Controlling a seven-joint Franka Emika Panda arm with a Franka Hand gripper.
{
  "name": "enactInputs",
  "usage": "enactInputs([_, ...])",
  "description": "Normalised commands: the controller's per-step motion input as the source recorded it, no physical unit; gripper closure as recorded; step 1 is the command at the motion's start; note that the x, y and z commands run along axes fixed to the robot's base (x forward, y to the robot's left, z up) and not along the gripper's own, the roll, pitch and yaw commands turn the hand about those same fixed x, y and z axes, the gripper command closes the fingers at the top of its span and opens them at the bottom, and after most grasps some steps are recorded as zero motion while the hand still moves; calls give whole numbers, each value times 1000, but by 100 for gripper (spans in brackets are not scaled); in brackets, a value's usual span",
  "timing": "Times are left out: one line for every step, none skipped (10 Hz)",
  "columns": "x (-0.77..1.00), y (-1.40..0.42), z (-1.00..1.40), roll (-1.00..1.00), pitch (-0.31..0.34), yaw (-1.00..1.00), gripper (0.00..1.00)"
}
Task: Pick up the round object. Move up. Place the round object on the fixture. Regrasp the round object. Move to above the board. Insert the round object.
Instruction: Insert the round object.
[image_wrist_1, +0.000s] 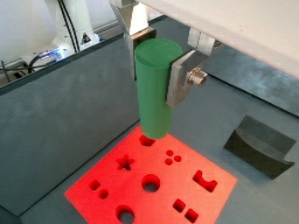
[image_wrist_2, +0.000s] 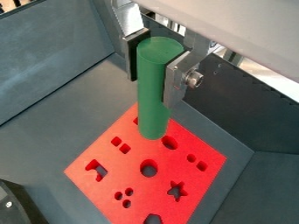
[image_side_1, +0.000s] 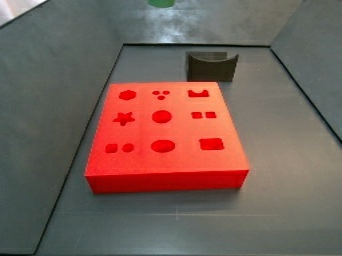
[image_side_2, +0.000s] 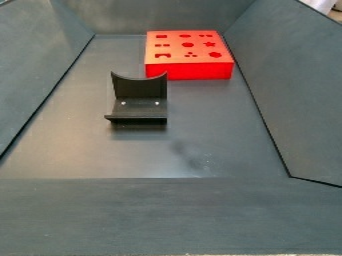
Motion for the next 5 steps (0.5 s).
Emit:
enactInputs([0, 0, 0, -4, 0, 0, 100])
enactInputs([0, 26, 0, -9, -3, -11, 100])
enactInputs([17, 0, 0, 0, 0, 0, 100])
enactInputs([0, 0, -23, 0, 0, 0, 100])
enactInputs([0, 0, -191, 86, 0, -20, 100])
